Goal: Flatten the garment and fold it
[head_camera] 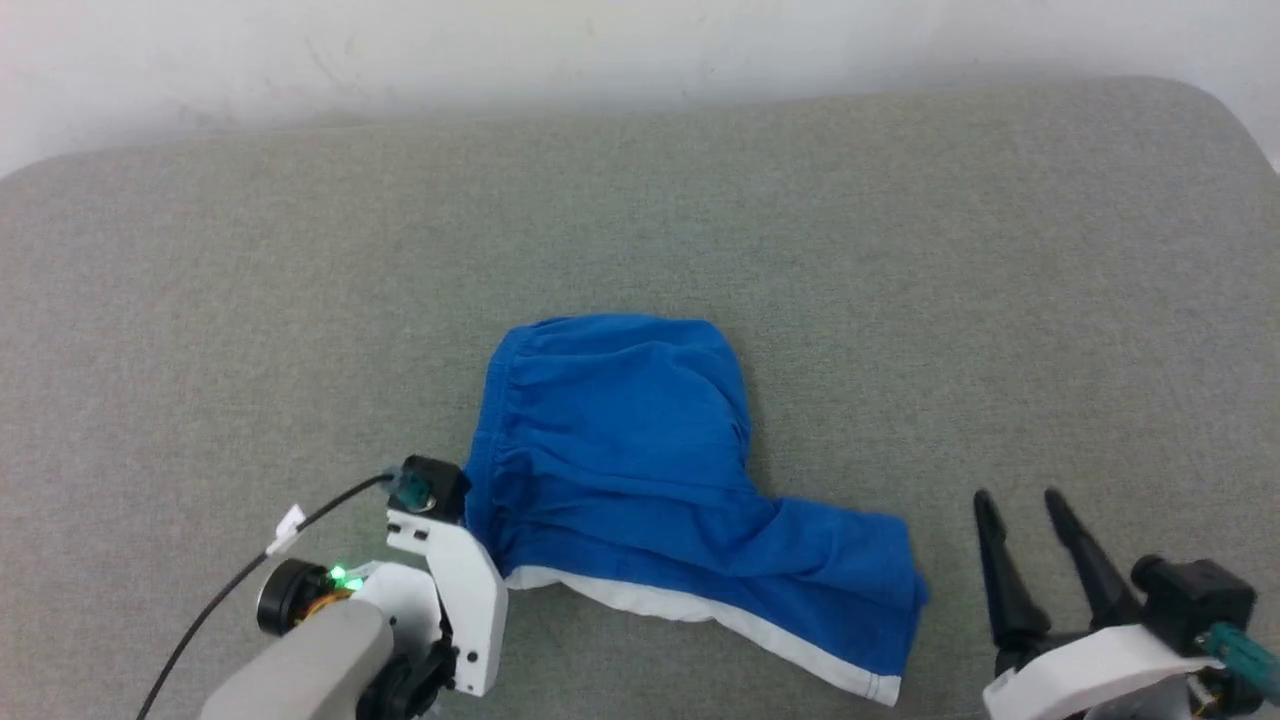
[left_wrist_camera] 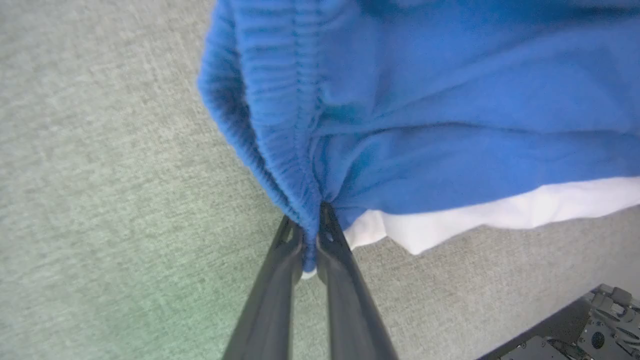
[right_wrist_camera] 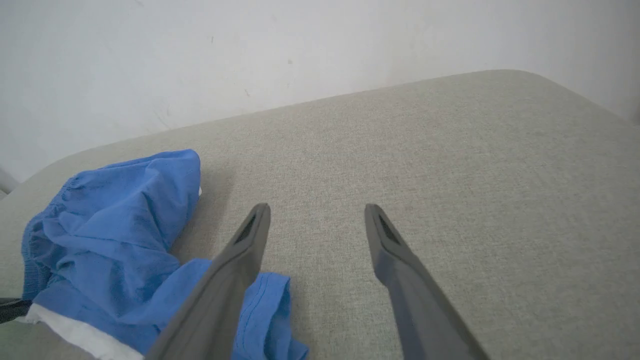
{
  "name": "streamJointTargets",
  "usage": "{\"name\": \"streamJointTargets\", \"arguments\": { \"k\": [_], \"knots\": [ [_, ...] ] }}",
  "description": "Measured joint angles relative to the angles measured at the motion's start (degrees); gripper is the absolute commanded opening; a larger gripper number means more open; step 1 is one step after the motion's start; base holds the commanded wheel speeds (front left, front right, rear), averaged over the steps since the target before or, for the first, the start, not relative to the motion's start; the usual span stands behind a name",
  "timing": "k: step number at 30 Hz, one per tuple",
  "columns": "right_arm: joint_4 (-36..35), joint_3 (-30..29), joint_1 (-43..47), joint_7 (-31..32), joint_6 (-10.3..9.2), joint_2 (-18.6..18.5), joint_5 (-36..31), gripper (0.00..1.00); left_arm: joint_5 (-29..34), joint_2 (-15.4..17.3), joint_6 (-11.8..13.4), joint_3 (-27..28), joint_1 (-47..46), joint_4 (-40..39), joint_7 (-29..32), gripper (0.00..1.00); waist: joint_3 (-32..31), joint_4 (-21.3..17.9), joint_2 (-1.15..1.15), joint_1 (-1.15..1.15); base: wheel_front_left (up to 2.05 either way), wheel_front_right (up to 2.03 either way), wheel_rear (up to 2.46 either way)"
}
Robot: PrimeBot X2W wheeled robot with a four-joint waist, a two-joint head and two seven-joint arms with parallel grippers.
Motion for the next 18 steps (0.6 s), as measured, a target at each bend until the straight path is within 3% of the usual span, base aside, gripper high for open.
{"name": "streamJointTargets", "arguments": {
  "k": [9,18],
  "knots": [
    [4.1,4.1,5.5,14.8,0.0,0.0,0.8,1.0,0.0,-0.2,4.9,3.8,6.8,-5.2,-12.8,0.0,-1.9,0.6,0.0,0.01,0.0,0.0,0.0],
    [10.5,6.8,4.5,23.9,0.0,-0.1,2.1,1.0,0.2,-0.1,6.8,4.6,9.6,-10.9,-16.6,0.0,-3.6,2.6,0.0,0.01,0.0,0.0,0.0]
  ]
}}
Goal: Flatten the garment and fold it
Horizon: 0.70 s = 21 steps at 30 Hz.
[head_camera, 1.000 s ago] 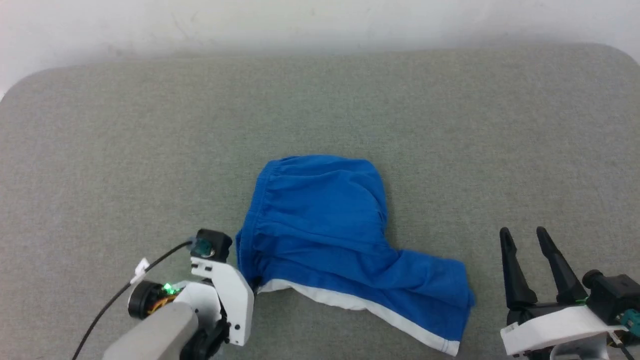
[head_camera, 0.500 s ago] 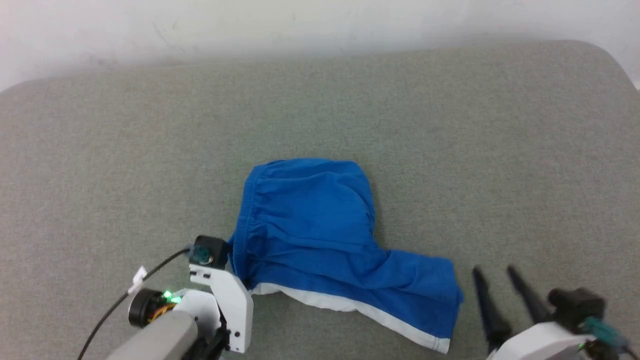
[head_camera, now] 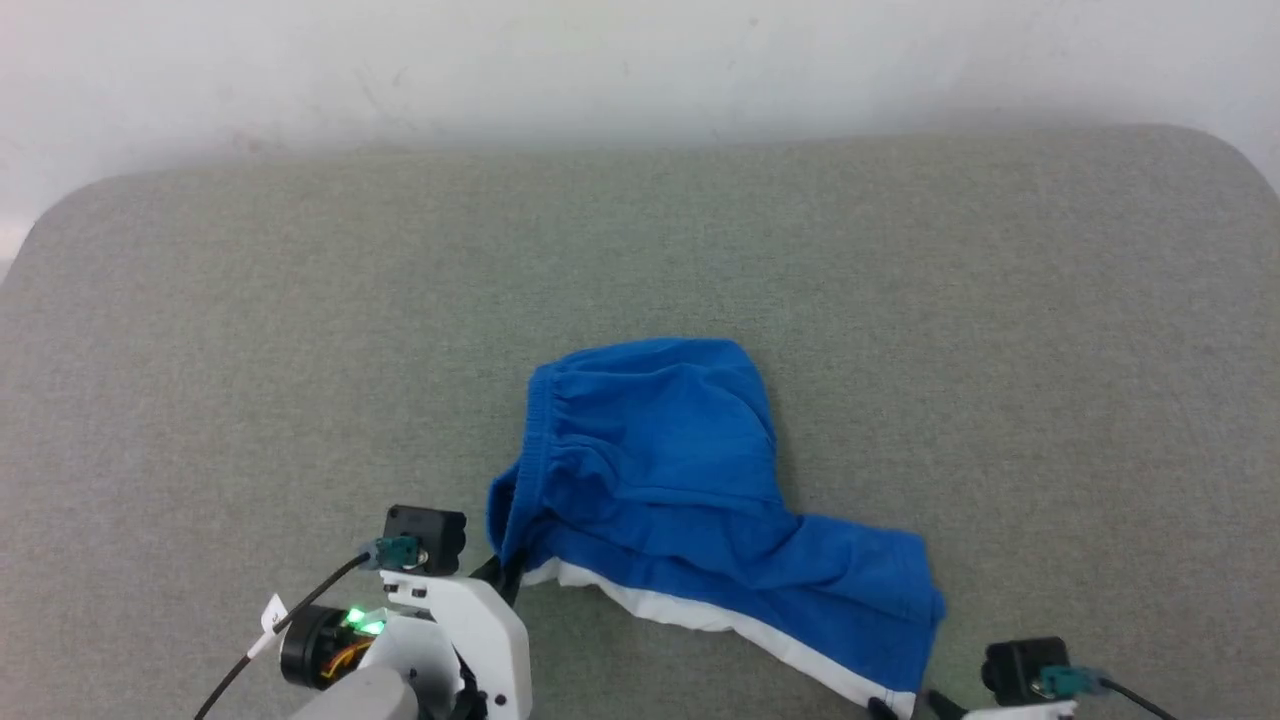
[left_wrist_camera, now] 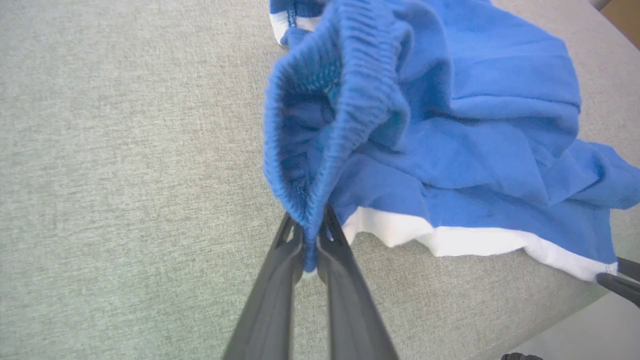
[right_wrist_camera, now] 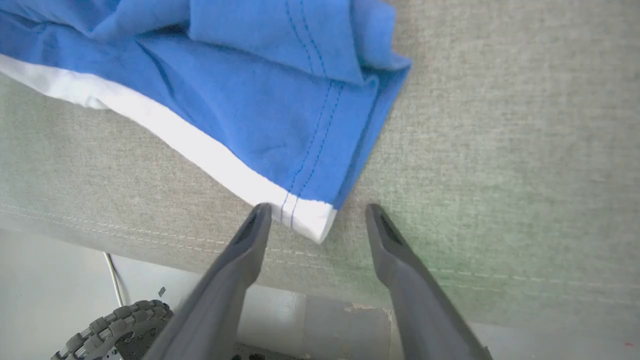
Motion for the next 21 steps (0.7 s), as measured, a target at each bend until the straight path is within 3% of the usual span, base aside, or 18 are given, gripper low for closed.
{"name": "streamJointTargets", "arguments": {
  "k": [8,9,10,11,12,21],
  "knots": [
    [9.7,1.9,-7.0,3.2,0.04,-0.3,-0.7,1.0,0.3,0.1,0.2,0.0,0.0,-1.1,-0.3,0.0,0.7,0.8,0.0,-0.01,0.0,0.0,0.0],
    [10.6,2.0,-7.6,3.6,0.04,-0.4,-0.7,0.9,0.3,0.1,0.2,0.0,0.0,-1.1,-0.5,0.0,0.8,0.9,0.0,-0.02,0.0,0.0,0.0],
    [11.4,2.2,-8.3,4.1,0.04,-0.5,-0.7,0.48,0.3,0.1,0.2,0.0,0.0,-1.1,-0.5,0.0,0.9,1.0,0.0,-0.02,0.0,0.0,0.0],
    [11.9,2.3,-8.8,4.5,0.04,-0.6,-0.5,0.18,0.3,0.1,0.2,0.1,0.0,-1.1,-0.5,0.0,1.0,1.0,0.0,-0.02,0.0,0.0,0.0],
    [12.4,2.3,-9.1,4.8,0.04,-0.8,-0.2,0.0,0.3,0.0,0.2,0.1,0.0,-1.1,-0.7,0.0,1.1,1.1,0.0,-0.02,0.0,0.0,0.0],
    [11.5,3.0,-9.5,4.3,-0.01,-1.8,1.3,0.0,-0.1,0.5,0.2,0.4,0.2,-1.1,-1.4,0.0,0.0,0.8,0.0,0.0,0.0,0.0,0.0]
  ]
}}
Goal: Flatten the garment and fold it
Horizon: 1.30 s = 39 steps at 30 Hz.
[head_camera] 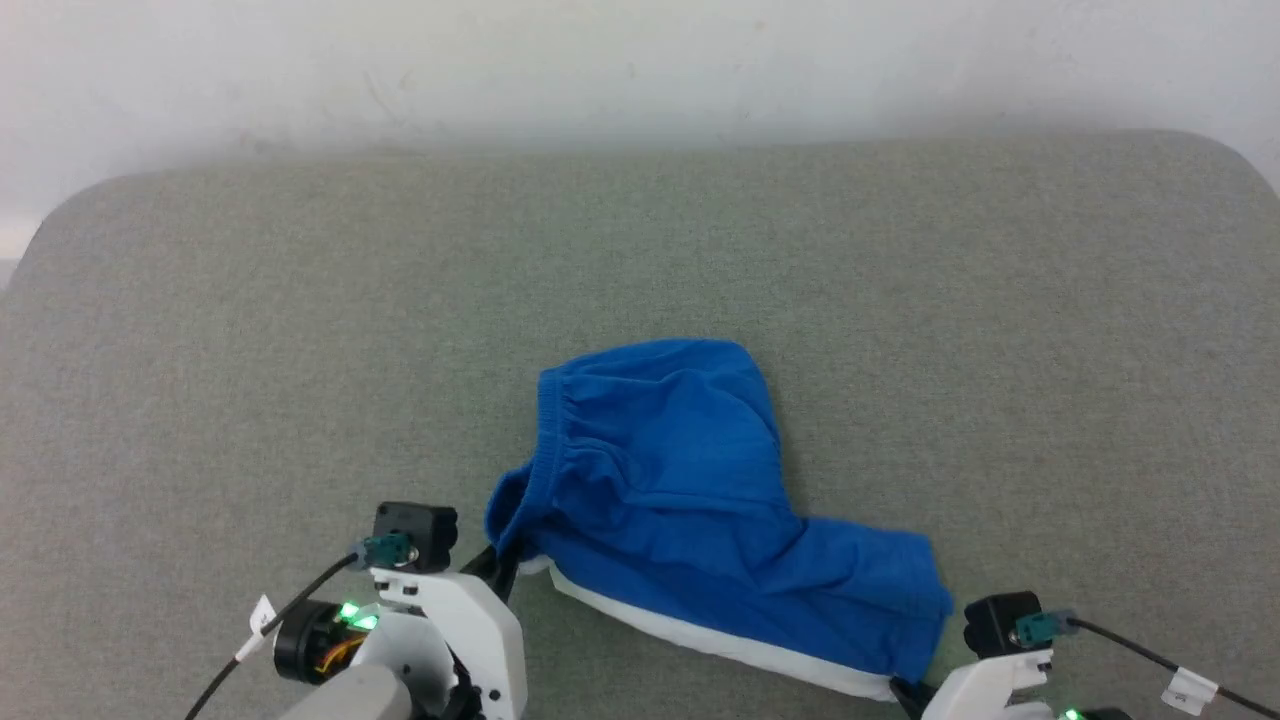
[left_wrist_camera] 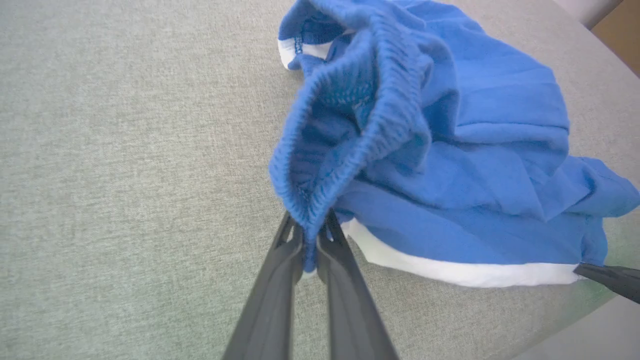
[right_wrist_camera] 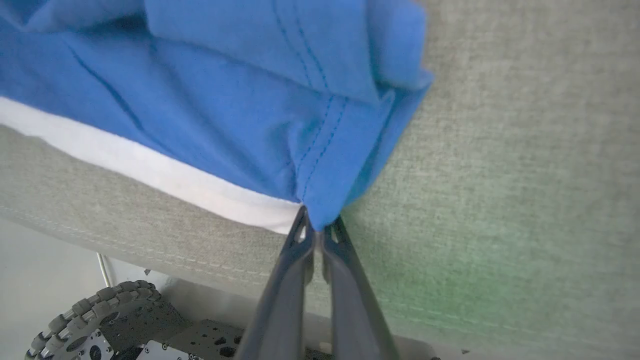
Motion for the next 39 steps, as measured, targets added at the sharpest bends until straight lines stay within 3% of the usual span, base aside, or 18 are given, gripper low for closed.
{"name": "streamJointTargets", "arguments": {
  "k": [10,17,22,26,34,39],
  "knots": [
    [-20.0,-1.0,-6.8,0.7,-0.02,-3.8,-0.5,0.0,0.5,2.5,-0.1,3.4,-5.2,-6.1,-0.5,0.0,-2.4,-0.8,0.0,0.01,0.0,0.0,0.0],
    [-23.4,-6.4,-20.1,2.2,-0.02,-4.8,-1.3,0.0,0.3,2.2,-3.8,6.6,-19.6,-4.7,3.7,0.0,-1.5,-0.7,0.0,0.01,0.0,0.0,0.0],
    [-18.5,-8.0,-33.7,2.0,-0.02,-4.8,-1.3,0.0,-0.7,-0.3,-7.1,6.9,-32.5,4.7,10.6,0.0,1.5,-0.8,0.0,0.01,0.0,0.0,0.0],
    [-12.5,-8.8,-45.9,-0.8,0.03,-4.2,-0.8,0.0,-0.2,-2.6,-8.6,7.8,-43.2,13.5,11.9,0.0,5.3,-1.2,0.0,0.02,0.0,0.0,0.0],
    [-0.5,-9.8,-68.5,-13.7,0.05,-2.2,-2.6,0.0,3.3,-7.4,-10.2,11.4,-61.7,28.0,2.0,0.0,14.4,-2.9,0.0,0.02,0.0,0.0,0.0],
    [8.3,-8.6,-75.8,-19.8,0.04,-0.9,-3.8,0.0,3.8,-10.1,-10.2,13.3,-66.3,35.8,-5.5,0.0,19.6,-4.3,0.0,0.02,0.0,0.0,0.0]
  ]
}}
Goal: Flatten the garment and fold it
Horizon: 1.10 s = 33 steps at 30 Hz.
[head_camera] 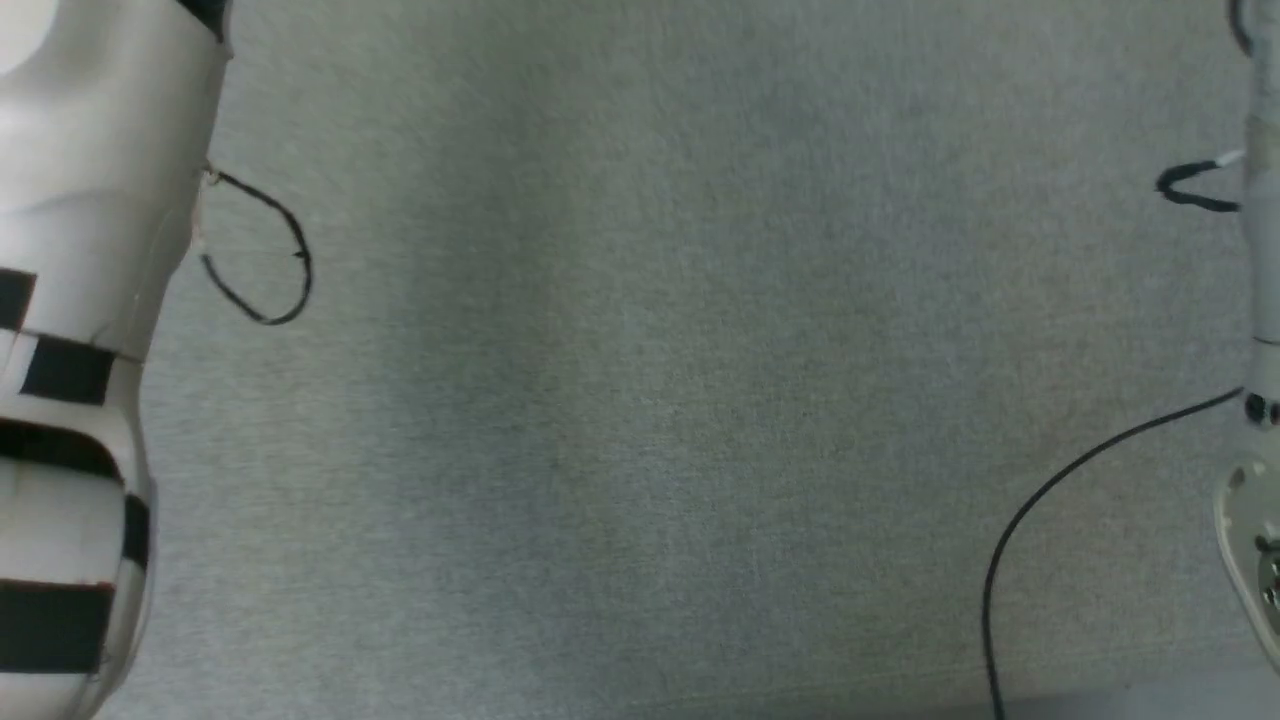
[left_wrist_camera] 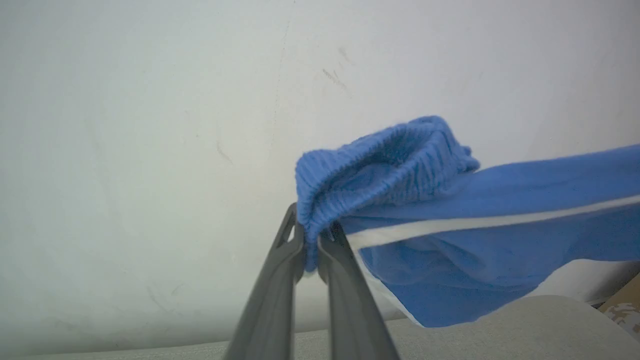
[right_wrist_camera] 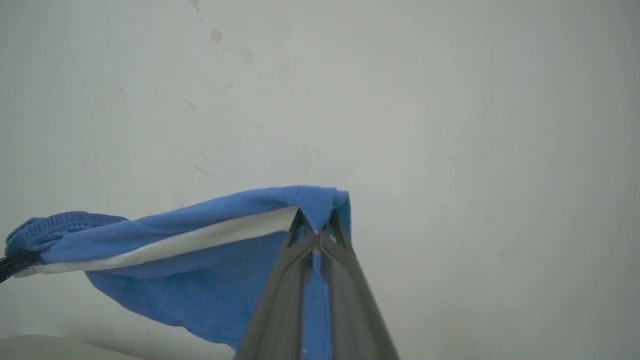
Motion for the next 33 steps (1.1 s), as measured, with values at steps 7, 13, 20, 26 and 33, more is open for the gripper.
{"name": "streamJointTargets", "arguments": {
  "k": [7,13,20,26,33],
  "knots": [
    [13.0,4.6,-1.7,-6.1,0.0,2.2,0.8,0.0,-1.8,-2.9,-2.0,2.6,0.6,9.8,-9.2,0.0,5.6,-2.2,0.0,0.0,0.0,0.0,0.0],
    [20.2,10.2,0.9,-9.8,-0.01,2.5,4.1,0.0,-4.0,-5.3,-5.2,4.1,5.5,15.9,-11.9,0.0,7.5,-3.0,0.0,0.0,0.0,0.0,0.0],
    [21.1,17.1,12.1,-13.9,-0.01,1.7,8.3,0.0,-3.2,-5.8,-7.9,4.8,14.0,17.1,-13.2,0.0,4.8,-2.4,0.0,-0.02,0.0,0.0,0.0],
    [15.3,21.2,25.4,-15.1,-0.01,-1.3,11.0,0.0,0.3,-5.4,-7.5,8.8,27.1,8.0,-13.2,0.0,-0.6,-1.3,0.0,-0.03,0.0,0.0,0.0],
    [2.0,20.8,43.5,-15.5,-0.01,-4.8,11.6,0.0,2.1,-5.5,-6.0,10.9,46.4,-3.7,-13.2,0.0,-7.8,-0.1,0.0,-0.04,0.0,0.0,0.0]
  ]
}}
